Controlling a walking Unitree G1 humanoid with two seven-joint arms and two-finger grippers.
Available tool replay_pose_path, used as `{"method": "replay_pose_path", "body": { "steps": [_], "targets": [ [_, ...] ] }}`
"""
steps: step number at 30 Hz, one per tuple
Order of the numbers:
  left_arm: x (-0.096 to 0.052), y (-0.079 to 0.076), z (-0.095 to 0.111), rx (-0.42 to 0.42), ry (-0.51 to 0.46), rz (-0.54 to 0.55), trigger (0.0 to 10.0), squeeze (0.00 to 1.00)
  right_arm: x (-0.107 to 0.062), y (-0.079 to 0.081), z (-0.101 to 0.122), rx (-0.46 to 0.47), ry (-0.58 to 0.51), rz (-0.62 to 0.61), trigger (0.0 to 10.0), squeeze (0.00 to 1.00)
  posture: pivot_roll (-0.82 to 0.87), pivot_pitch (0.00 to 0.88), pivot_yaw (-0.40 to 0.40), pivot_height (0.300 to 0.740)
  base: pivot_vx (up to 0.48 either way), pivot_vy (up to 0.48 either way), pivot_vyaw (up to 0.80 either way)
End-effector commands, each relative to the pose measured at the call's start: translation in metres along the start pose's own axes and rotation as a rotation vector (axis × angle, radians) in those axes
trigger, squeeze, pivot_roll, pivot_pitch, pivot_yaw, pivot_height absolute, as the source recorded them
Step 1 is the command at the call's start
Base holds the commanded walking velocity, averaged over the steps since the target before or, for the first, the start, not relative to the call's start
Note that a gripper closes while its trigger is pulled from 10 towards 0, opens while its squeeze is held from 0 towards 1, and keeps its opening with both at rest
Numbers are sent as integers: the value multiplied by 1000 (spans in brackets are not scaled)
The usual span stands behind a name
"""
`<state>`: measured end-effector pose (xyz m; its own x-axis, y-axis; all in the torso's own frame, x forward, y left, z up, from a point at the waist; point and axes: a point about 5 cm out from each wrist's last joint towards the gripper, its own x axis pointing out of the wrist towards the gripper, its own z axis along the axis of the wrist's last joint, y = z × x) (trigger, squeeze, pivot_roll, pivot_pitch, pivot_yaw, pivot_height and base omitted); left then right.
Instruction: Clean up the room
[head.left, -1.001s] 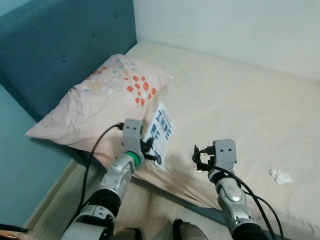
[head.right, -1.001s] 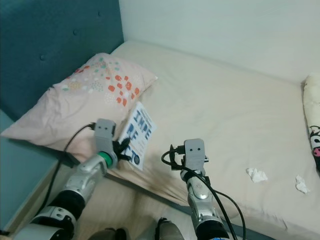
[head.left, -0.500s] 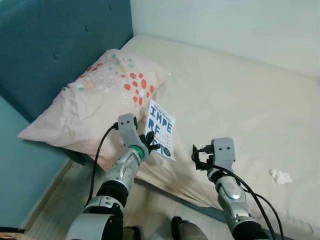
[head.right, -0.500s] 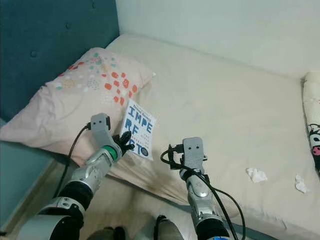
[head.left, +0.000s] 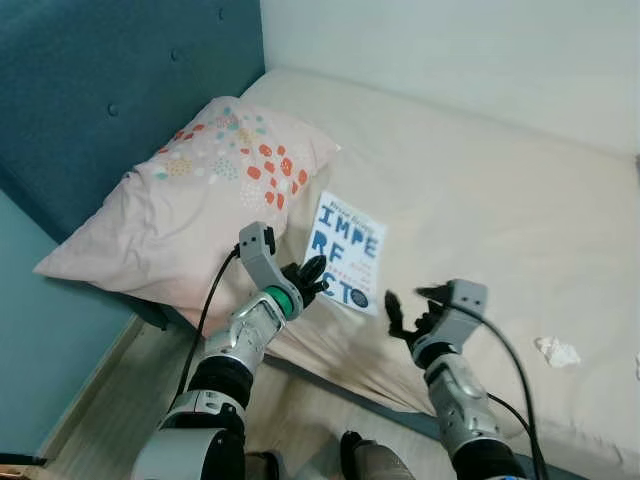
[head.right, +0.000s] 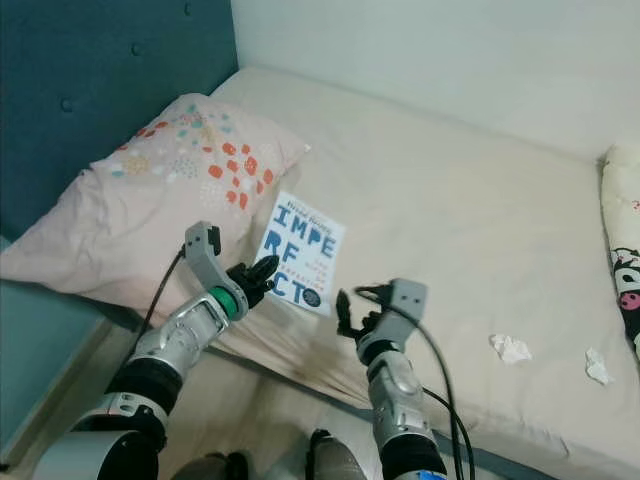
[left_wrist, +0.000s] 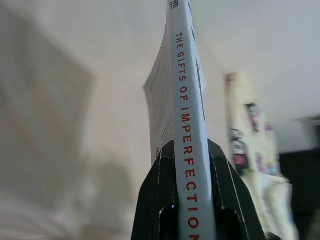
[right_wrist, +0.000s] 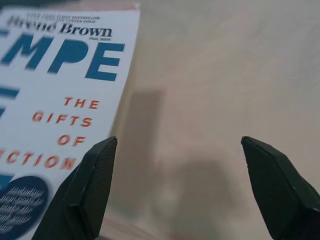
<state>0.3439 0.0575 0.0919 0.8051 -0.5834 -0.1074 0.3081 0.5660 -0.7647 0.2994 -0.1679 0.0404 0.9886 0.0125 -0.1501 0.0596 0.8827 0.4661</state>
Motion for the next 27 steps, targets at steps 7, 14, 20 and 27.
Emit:
{"method": "replay_pose_path", "body": {
  "steps": [7, 14, 20, 27],
  "targets": [
    [2, -15, 2, -168, 5, -134, 10000, 0, -10, -2, 1, 257, -36, 65, 10000, 1000, -57, 115, 58, 740, 0, 0, 0],
    [1, -16, 6, -233, -11, -152, 10000, 0, -18, 9, 0, 460, -11, 216, 10000, 1000, -57, 113, 71, 740, 0, 0, 0],
    [5, -23, 16, -256, -70, -158, 10000, 0, -25, 20, -6, 494, 48, 338, 10000, 1000, -46, 119, 71, 740, 0, 0, 0],
    [7, -23, 22, -249, -100, -133, 10000, 0, -32, 35, -6, 511, 74, 457, 10000, 1000, -36, 116, 69, 740, 0, 0, 0]
  ]
}}
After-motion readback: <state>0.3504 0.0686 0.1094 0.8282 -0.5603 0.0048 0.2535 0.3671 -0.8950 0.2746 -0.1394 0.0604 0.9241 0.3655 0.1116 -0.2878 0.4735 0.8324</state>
